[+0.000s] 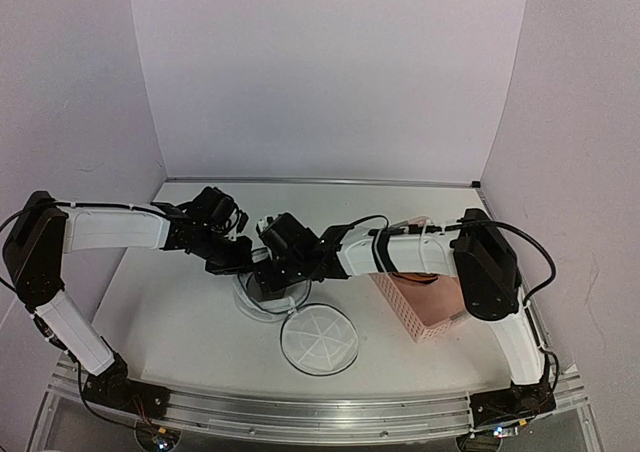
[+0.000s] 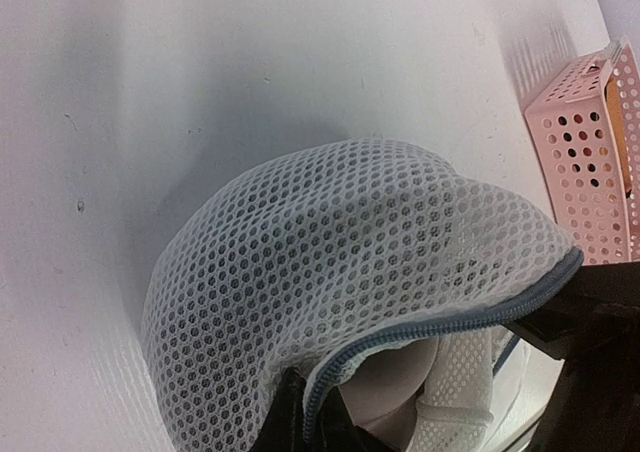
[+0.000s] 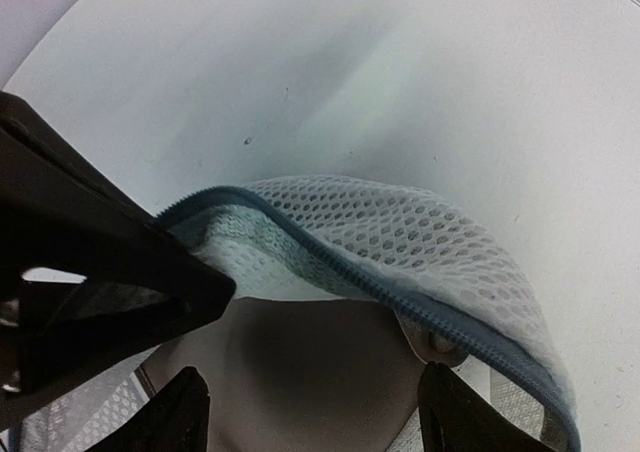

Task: Unzip the laundry bag and remove the bra
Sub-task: Pick up the bra from the laundry bag.

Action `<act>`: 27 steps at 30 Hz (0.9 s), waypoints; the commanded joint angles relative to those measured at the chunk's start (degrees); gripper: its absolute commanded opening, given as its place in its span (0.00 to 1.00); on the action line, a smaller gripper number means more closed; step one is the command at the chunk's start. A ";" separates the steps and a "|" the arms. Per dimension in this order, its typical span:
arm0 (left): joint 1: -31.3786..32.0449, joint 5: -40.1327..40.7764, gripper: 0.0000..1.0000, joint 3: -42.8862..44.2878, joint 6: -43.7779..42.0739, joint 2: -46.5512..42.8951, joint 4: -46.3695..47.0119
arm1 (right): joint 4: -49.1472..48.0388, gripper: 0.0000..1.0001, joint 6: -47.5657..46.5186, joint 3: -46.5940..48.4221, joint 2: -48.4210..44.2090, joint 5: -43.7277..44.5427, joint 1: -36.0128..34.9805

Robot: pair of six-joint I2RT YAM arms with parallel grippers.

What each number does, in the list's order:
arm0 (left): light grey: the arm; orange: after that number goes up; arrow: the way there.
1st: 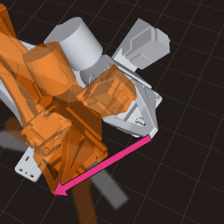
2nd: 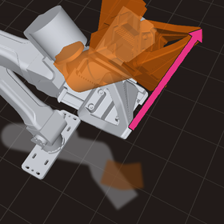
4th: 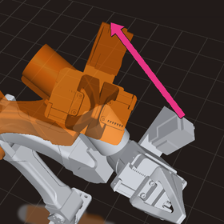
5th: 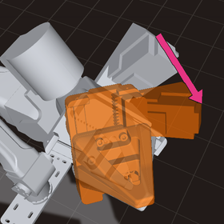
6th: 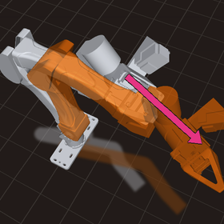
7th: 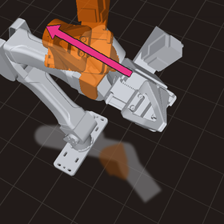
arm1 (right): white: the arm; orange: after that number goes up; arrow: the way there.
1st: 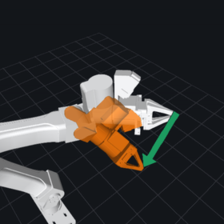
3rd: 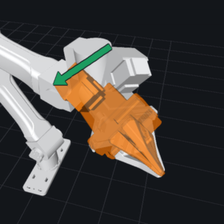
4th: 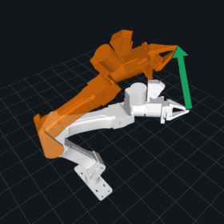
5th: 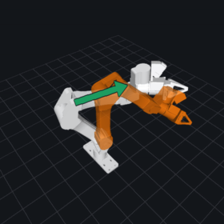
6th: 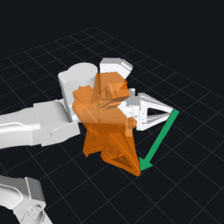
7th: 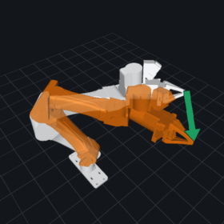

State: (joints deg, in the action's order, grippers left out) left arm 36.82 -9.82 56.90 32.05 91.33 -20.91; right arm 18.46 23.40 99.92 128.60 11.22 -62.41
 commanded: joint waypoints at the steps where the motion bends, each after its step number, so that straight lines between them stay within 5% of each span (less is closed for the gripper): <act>1: 0.18 0.78 0.00 1.00 0.38 -0.77 1.39 | -3.12 0.73 -0.29 0.73 1.56 1.25 -0.31; 20: 0.18 0.66 0.00 1.63 0.37 -0.04 1.02 | -7.38 0.76 1.38 -5.16 3.77 -0.89 -0.29; 22: 0.13 0.69 0.00 1.65 0.38 -0.03 0.96 | -7.38 0.69 1.37 -5.67 3.77 -0.76 -0.27; 27: 0.16 0.84 0.00 1.64 0.35 -0.17 0.86 | -7.74 0.33 0.96 -6.91 2.94 -1.42 -0.30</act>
State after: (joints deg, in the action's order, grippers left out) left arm 36.82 -9.82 56.90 32.03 91.33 -20.93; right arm 10.09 24.45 94.59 131.31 9.61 -62.41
